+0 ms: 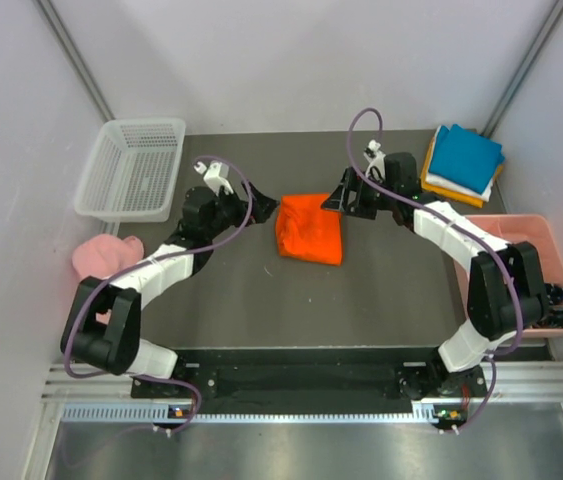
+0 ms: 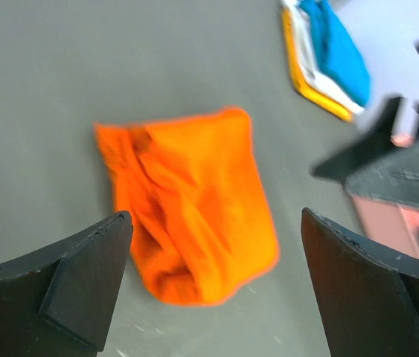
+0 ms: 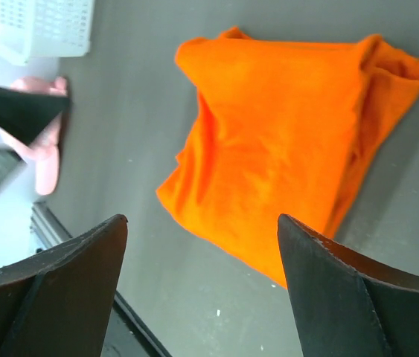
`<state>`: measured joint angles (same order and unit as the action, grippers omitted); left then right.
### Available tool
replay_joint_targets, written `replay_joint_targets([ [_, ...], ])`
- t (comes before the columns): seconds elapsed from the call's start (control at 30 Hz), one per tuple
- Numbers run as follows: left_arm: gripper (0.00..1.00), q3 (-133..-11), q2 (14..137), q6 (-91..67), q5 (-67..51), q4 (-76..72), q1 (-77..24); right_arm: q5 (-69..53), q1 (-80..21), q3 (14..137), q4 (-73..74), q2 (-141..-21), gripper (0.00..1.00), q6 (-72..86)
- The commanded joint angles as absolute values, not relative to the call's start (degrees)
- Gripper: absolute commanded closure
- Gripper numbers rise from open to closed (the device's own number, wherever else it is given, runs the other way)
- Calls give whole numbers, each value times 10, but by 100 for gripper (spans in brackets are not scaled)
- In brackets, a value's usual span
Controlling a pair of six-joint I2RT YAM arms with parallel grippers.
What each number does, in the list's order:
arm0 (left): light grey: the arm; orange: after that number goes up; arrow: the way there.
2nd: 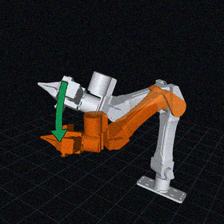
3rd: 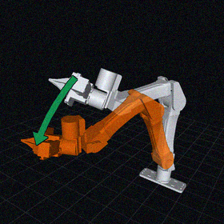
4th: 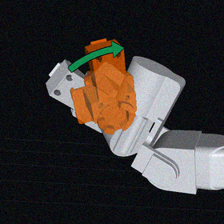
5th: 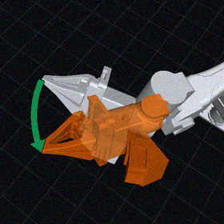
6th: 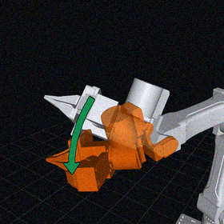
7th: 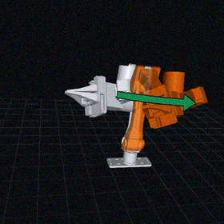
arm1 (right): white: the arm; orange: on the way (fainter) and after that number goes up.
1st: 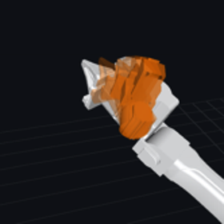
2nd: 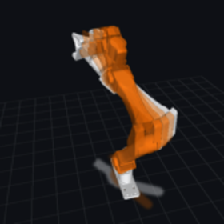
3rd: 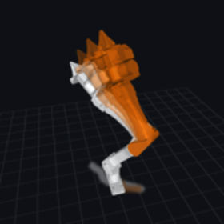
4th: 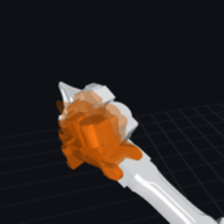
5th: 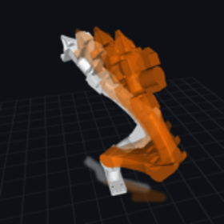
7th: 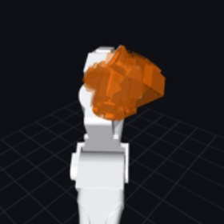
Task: Fold and stack the t-shirts
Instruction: Smooth out wrinkles on the folded tshirt
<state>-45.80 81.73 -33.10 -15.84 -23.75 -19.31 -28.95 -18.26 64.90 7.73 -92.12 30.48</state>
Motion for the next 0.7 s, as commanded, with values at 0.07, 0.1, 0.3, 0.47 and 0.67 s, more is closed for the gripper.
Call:
replay_joint_targets([
  [0.07, 1, -414, 814, -439, -261, -391, -240, -300, -187, 630, 40, -882, 18, 320],
  [0.1, 1, -417, 817, -441, -269, -402, -248, -287, -187, 629, 53, -873, 18, 318],
  [0.3, 1, -458, 882, -450, -286, -439, -311, -200, -184, 607, 112, -831, 18, 306],
  [0.47, 1, -483, 954, -457, -285, -475, -338, -113, -178, 599, 159, -788, 18, 301],
  [0.67, 1, -482, 1025, -446, -275, -490, -338, -82, -175, 601, 188, -773, 18, 290],
])
